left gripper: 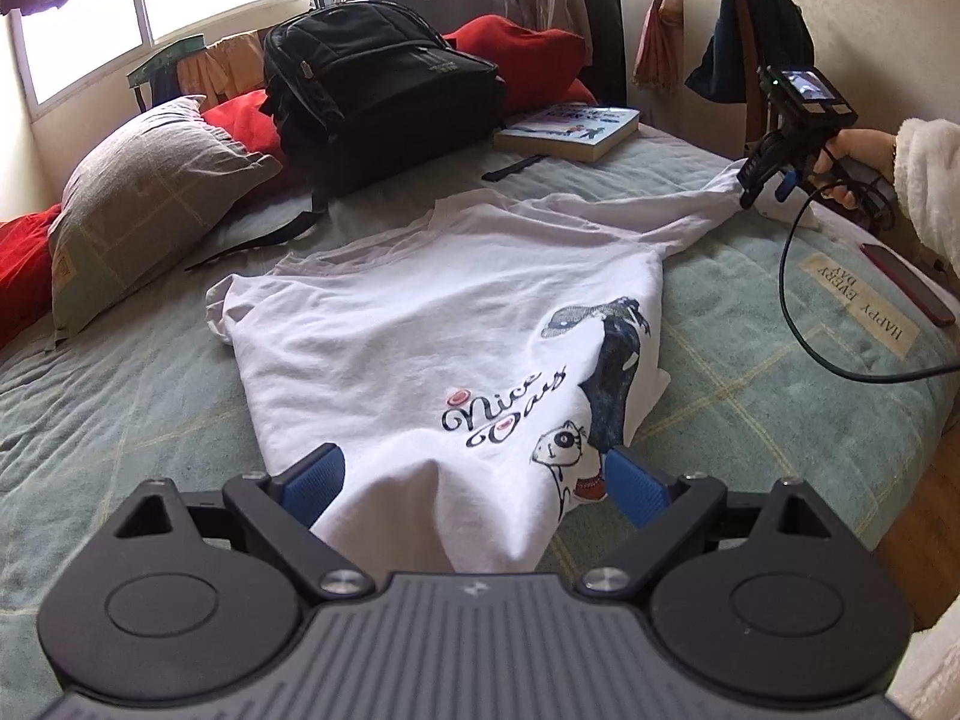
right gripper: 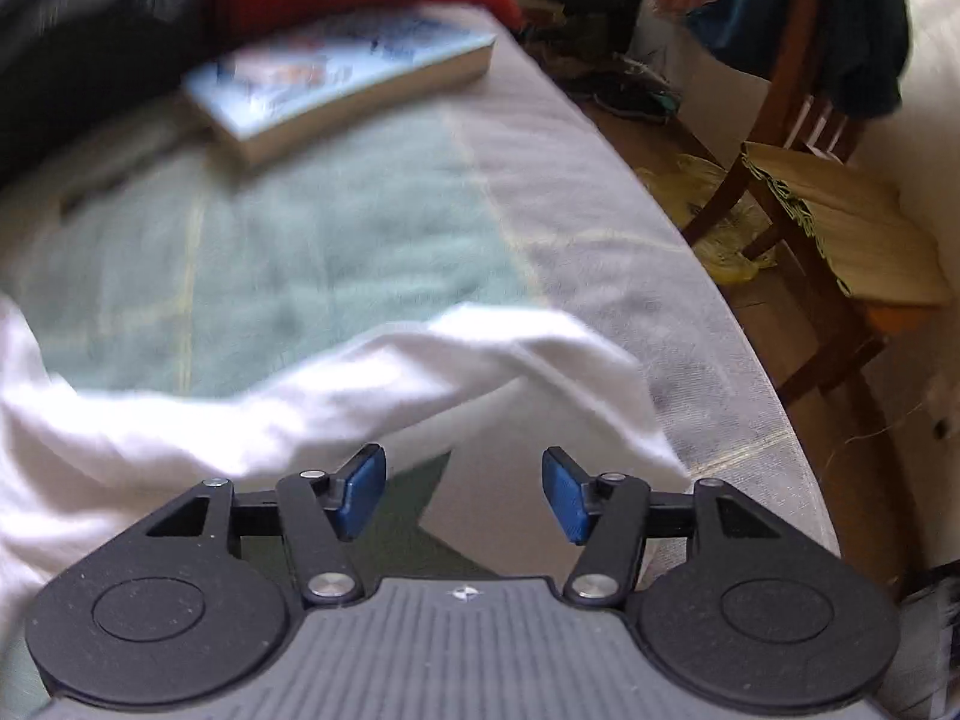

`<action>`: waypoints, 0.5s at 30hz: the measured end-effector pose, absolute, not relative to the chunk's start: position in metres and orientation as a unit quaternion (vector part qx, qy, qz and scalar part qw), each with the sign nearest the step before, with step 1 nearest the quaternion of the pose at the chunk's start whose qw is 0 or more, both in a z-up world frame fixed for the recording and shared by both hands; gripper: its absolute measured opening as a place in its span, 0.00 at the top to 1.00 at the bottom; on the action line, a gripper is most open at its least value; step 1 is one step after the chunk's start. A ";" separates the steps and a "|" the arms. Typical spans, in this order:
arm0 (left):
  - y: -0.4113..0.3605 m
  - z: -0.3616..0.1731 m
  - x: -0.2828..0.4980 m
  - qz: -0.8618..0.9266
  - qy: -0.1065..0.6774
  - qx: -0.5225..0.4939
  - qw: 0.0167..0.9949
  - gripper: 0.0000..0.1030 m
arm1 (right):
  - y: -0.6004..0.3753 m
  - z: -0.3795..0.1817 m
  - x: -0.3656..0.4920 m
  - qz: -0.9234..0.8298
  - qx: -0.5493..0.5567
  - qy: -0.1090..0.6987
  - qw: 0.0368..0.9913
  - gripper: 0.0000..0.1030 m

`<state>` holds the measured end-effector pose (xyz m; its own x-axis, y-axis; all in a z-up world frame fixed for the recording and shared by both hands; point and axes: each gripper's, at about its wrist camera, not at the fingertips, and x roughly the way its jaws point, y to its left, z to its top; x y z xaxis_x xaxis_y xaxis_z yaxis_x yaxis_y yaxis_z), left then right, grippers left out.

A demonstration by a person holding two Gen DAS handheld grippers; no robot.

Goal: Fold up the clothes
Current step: 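Open the right tool and release the T-shirt hem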

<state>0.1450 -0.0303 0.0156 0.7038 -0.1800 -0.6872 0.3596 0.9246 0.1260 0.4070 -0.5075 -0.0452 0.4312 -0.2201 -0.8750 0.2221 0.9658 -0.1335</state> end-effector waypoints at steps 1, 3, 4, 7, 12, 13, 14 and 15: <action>-0.030 0.016 0.144 -0.146 0.355 0.129 0.914 0.09 | -0.507 -0.051 0.410 -0.144 -0.014 0.524 0.840 0.39; -0.029 0.017 0.143 -0.142 0.354 0.129 0.915 0.09 | -0.510 -0.056 0.411 -0.162 -0.039 0.520 0.838 0.38; -0.028 0.018 0.143 -0.141 0.353 0.127 0.916 0.09 | -0.515 -0.054 0.410 -0.173 -0.042 0.516 0.838 0.38; -0.027 0.020 0.146 -0.138 0.351 0.125 0.918 0.09 | -0.533 -0.049 0.407 -0.222 -0.064 0.504 0.832 0.38; -0.024 0.018 0.148 -0.148 0.354 0.128 0.914 0.09 | -0.555 -0.034 0.389 -0.259 -0.038 0.496 0.828 0.38; -0.022 0.017 0.149 -0.148 0.355 0.129 0.914 0.09 | -0.551 -0.030 0.383 -0.242 -0.028 0.493 0.835 0.38; -0.019 0.017 0.149 -0.147 0.356 0.130 0.914 0.09 | -0.543 -0.027 0.377 -0.226 -0.023 0.491 0.841 0.38; -0.016 0.017 0.148 -0.145 0.356 0.130 0.914 0.09 | -0.536 -0.023 0.371 -0.210 -0.019 0.489 0.847 0.37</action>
